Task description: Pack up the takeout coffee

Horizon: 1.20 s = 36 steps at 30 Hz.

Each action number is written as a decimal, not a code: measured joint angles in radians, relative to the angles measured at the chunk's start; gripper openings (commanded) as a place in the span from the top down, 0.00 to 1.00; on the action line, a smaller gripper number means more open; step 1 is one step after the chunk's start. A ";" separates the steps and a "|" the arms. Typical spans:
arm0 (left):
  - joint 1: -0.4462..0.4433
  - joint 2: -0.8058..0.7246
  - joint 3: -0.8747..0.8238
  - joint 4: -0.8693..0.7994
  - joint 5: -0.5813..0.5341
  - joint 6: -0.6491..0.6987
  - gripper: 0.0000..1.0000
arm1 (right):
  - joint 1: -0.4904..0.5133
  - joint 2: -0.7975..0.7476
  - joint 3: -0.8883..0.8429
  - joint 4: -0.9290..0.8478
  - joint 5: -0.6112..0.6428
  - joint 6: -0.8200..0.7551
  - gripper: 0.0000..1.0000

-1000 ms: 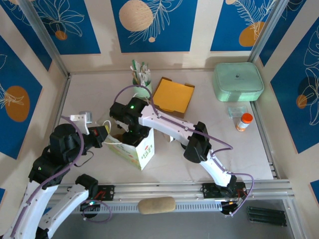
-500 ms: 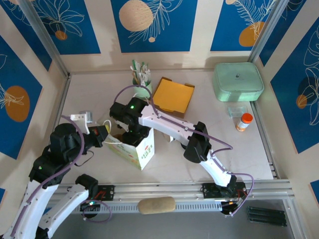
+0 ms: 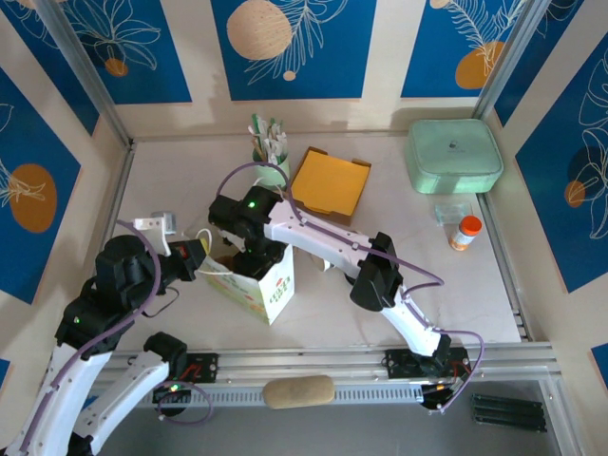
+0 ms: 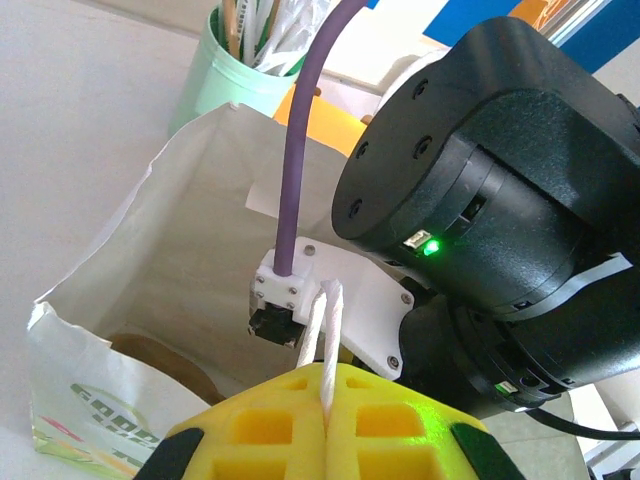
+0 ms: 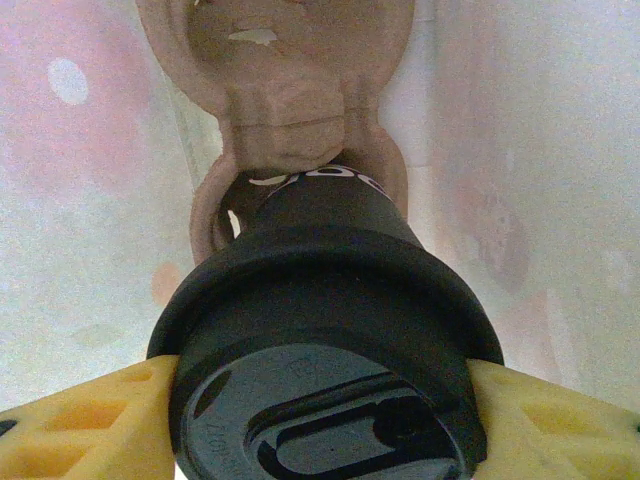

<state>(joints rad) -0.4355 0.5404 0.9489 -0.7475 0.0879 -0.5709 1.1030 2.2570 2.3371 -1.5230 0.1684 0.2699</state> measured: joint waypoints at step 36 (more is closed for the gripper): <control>0.000 -0.094 -0.038 -0.027 -0.097 0.000 1.00 | 0.043 0.012 0.066 -0.019 0.029 -0.009 0.50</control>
<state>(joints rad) -0.4355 0.4461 0.9112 -0.7746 -0.0093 -0.5709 1.1461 2.2688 2.4027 -1.5417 0.1978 0.2607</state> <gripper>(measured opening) 0.064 0.622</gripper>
